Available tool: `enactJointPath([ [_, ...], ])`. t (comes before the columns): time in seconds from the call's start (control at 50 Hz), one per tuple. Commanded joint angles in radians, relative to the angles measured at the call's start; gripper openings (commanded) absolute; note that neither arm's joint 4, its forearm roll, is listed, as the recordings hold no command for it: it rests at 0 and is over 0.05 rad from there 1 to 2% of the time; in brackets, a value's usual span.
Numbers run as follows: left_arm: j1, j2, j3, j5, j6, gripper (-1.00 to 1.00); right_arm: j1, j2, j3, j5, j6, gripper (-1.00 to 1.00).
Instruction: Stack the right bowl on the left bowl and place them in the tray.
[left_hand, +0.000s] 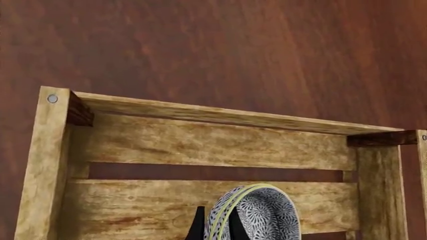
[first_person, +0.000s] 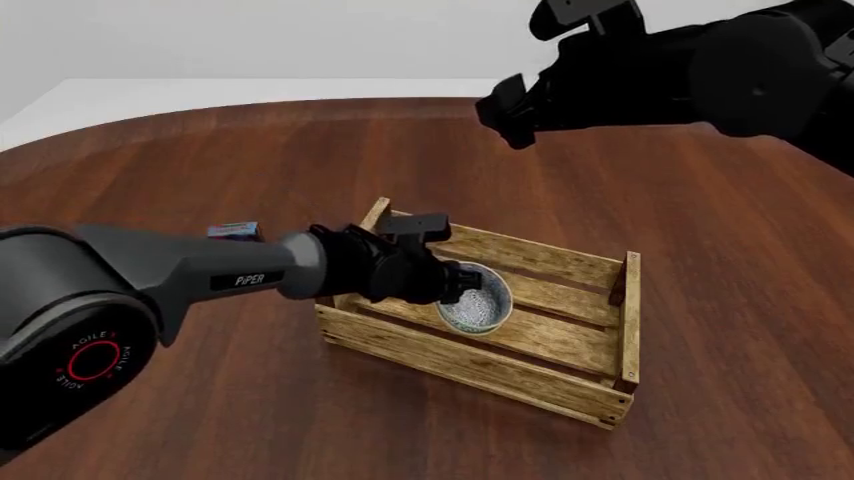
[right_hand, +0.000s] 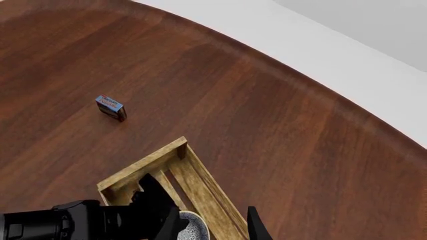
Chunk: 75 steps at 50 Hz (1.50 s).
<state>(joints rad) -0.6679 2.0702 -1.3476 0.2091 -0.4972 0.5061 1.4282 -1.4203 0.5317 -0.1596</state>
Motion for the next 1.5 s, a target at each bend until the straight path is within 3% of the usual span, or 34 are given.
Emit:
enactJointPath([
  [0.02,0.005,0.028,0.052,-0.052,0.002,-1.00,0.022,-0.001,0.020,-0.012,0.009,1.00],
  [0.16,0.003,0.025,0.049,-0.043,0.011,-1.00,0.022,-0.005,0.021,-0.011,0.009,1.00],
  [0.18,-0.008,0.019,0.059,-0.043,0.008,1.00,0.022,-0.007,0.021,-0.010,0.009,1.00],
  [0.36,0.019,0.020,0.019,-0.001,0.051,1.00,0.019,-0.010,0.019,-0.010,0.010,1.00],
  [0.86,0.051,-0.176,0.063,0.037,0.080,1.00,0.020,-0.012,0.018,-0.008,0.010,1.00],
  [0.98,0.061,-0.245,0.111,-0.001,0.050,1.00,0.021,-0.008,0.018,-0.009,0.009,1.00],
  [1.36,0.158,-0.349,0.185,-0.089,0.043,1.00,0.022,-0.010,0.020,-0.010,0.006,1.00],
  [1.4,0.154,-0.414,0.243,-0.142,0.002,1.00,0.021,-0.010,0.021,-0.011,0.005,1.00],
  [1.46,0.191,-0.424,0.243,-0.147,0.005,1.00,0.020,-0.011,0.022,-0.011,0.005,1.00],
  [1.5,0.167,-0.444,0.273,-0.165,-0.014,1.00,0.022,-0.010,0.023,-0.012,0.004,1.00],
])
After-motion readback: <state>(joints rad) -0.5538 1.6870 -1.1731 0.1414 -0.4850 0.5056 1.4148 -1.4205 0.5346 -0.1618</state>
